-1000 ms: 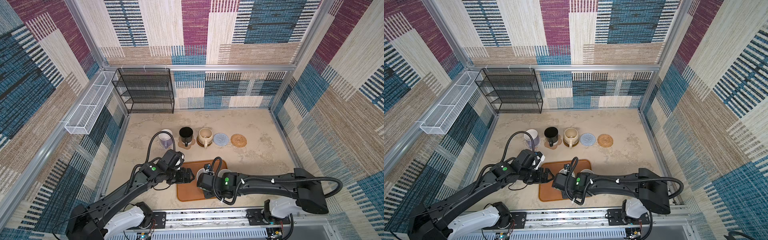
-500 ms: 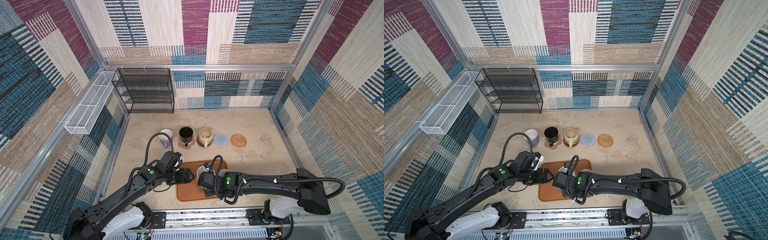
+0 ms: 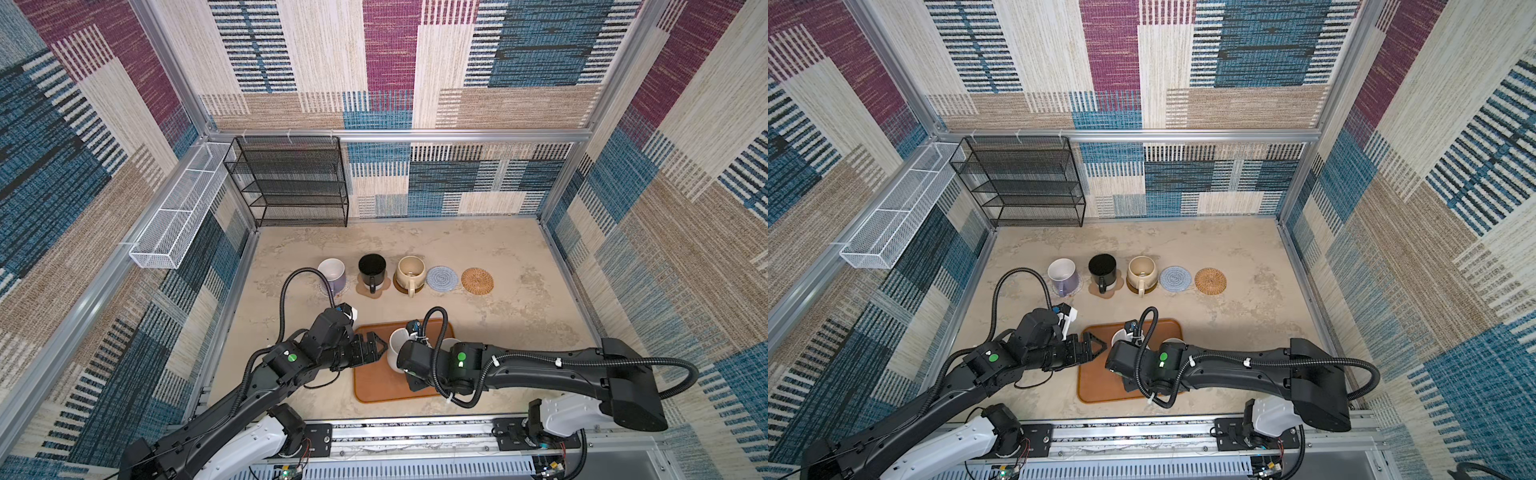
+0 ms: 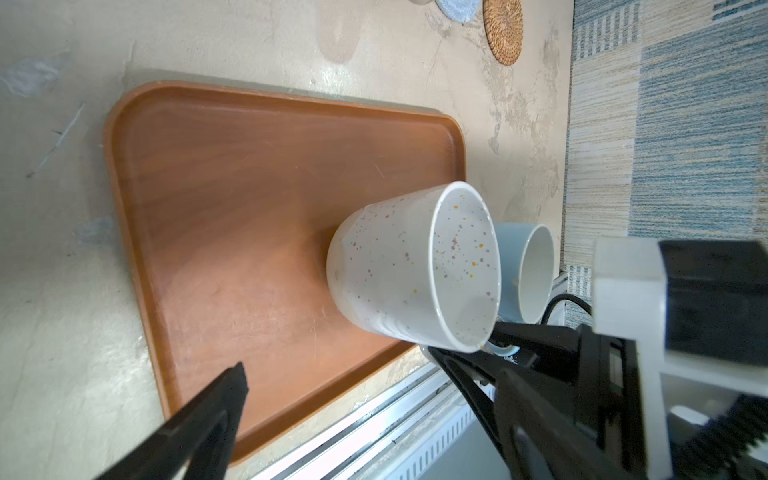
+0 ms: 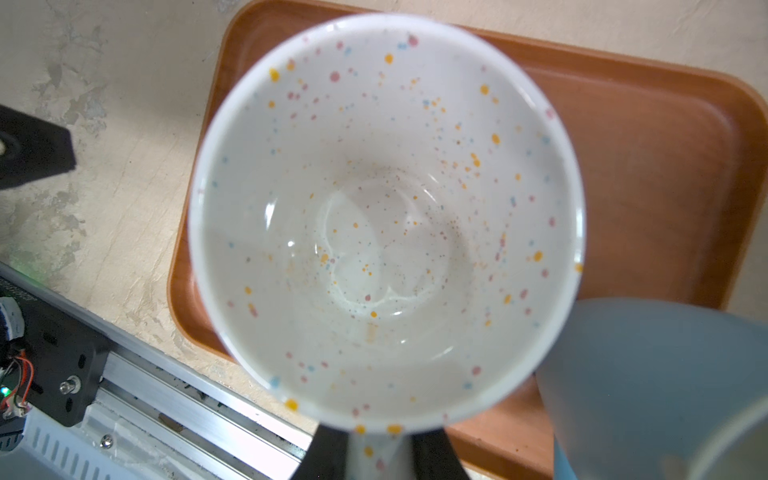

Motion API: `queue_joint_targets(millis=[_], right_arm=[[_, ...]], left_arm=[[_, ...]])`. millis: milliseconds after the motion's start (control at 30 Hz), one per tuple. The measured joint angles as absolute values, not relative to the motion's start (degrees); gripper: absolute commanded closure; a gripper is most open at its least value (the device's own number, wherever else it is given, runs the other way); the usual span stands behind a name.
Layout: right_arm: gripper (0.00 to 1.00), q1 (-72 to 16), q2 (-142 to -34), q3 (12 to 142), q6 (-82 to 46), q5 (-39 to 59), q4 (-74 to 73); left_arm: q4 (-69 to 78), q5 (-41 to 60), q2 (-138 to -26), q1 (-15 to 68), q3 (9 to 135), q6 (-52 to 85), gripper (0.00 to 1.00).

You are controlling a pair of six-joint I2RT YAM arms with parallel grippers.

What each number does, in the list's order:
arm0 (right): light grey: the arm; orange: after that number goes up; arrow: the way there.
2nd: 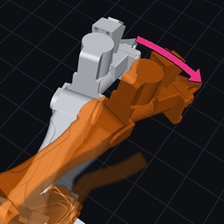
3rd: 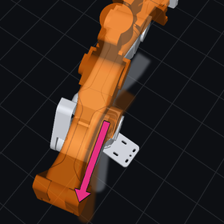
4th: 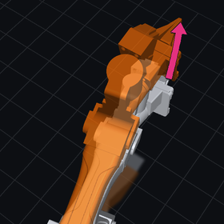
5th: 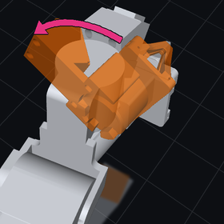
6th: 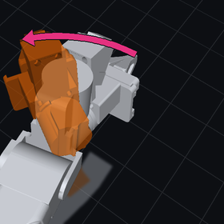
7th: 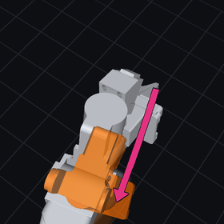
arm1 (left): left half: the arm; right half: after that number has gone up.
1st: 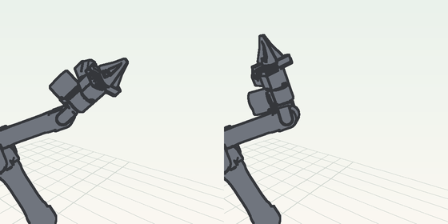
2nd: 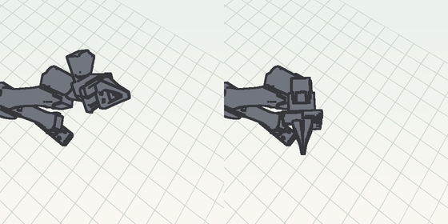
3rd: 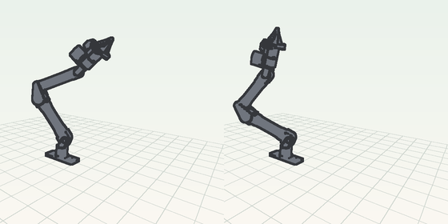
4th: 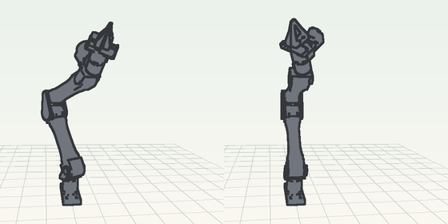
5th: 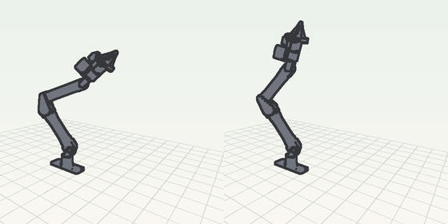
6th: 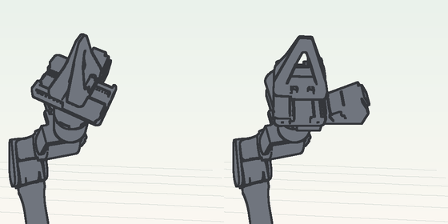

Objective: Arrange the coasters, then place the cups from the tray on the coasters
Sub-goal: 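Lift the white speckled mug off the tray with the right gripper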

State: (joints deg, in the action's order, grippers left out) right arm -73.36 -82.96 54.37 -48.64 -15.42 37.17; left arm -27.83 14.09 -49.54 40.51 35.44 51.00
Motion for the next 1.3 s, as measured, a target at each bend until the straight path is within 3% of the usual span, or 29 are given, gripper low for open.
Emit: queue_joint_targets(millis=[200, 333, 567, 833, 967, 1300], right_arm=[[0.98, -73.8, -87.0, 55.5, -48.2, -16.5, 38.2], [0.73, -73.8, -87.3, 55.5, -48.2, -16.3, 38.0], [0.63, -73.7, -88.4, 57.4, -48.1, -15.4, 38.0], [0.81, -72.7, -90.4, 58.6, -47.9, -15.6, 38.3], [1.0, -72.6, -90.3, 58.4, -47.3, -16.3, 38.2], [1.0, -72.4, -87.8, 58.8, -44.7, -17.7, 37.9]], left_arm=[[-26.3, 15.2, -49.9, 40.5, 34.1, 52.3, 0.05], [-26.2, 15.2, -49.5, 40.5, 33.9, 52.5, 0.05], [-26.3, 13.8, -48.6, 40.5, 33.6, 52.5, 0.05], [-26.6, 13.5, -47.9, 40.5, 33.4, 52.5, 0.05], [-26.9, 13.2, -47.6, 40.5, 33.3, 52.5, 0.05], [-26.6, 12.4, -47.5, 40.5, 33.2, 52.6, 0.06]])
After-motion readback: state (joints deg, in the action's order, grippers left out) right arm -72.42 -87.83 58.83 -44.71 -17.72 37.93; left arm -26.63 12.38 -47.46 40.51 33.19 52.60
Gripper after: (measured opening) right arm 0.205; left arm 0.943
